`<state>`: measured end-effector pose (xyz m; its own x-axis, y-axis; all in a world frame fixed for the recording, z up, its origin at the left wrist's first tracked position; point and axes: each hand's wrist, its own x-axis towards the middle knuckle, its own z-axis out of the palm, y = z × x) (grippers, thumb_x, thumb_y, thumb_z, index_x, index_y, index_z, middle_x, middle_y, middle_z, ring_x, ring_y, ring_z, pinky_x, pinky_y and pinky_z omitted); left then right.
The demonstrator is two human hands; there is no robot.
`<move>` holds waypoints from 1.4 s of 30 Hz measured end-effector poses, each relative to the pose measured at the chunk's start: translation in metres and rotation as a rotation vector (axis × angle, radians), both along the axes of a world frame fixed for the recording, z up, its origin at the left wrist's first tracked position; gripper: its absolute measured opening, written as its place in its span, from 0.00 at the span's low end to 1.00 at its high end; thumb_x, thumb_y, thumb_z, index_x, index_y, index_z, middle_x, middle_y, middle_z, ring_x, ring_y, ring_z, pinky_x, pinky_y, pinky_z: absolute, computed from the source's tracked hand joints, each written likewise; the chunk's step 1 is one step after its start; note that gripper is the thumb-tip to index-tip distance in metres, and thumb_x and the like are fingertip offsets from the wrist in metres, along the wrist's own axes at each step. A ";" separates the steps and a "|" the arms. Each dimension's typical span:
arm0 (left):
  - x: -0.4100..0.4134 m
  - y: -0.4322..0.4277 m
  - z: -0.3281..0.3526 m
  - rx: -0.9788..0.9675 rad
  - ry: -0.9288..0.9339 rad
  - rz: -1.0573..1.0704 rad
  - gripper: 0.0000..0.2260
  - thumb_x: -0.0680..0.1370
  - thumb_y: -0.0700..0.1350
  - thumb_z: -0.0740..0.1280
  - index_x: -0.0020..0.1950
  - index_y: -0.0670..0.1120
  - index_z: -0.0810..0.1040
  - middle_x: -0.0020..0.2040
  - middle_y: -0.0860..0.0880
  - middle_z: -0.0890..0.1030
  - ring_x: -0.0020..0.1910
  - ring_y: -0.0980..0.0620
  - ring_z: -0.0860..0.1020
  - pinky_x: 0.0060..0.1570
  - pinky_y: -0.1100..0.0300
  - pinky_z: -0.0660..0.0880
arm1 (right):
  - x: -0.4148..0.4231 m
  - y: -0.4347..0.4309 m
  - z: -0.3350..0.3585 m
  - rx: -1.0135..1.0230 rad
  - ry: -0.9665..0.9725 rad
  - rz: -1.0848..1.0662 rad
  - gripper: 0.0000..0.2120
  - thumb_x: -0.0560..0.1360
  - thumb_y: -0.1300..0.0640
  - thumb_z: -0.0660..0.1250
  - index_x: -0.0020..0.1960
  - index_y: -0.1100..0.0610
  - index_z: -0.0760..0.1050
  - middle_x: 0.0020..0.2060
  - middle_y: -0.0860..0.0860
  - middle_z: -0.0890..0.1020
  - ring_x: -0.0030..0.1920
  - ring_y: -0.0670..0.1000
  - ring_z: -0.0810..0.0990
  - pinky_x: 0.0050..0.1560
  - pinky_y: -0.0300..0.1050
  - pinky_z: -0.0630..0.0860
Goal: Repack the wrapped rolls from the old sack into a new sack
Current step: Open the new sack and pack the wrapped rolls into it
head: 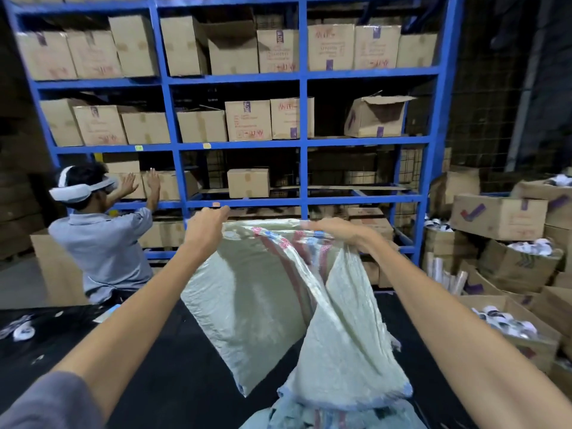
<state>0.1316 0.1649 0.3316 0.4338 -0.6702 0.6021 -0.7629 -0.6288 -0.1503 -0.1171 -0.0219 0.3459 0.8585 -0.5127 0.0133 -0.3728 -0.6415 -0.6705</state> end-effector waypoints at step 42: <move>0.039 -0.095 -0.117 -0.165 0.865 -0.155 0.27 0.70 0.67 0.64 0.47 0.44 0.81 0.47 0.45 0.84 0.48 0.42 0.80 0.52 0.47 0.78 | 0.065 -0.039 -0.136 -0.806 0.386 -0.323 0.62 0.62 0.34 0.76 0.80 0.53 0.41 0.72 0.59 0.64 0.71 0.62 0.64 0.67 0.60 0.66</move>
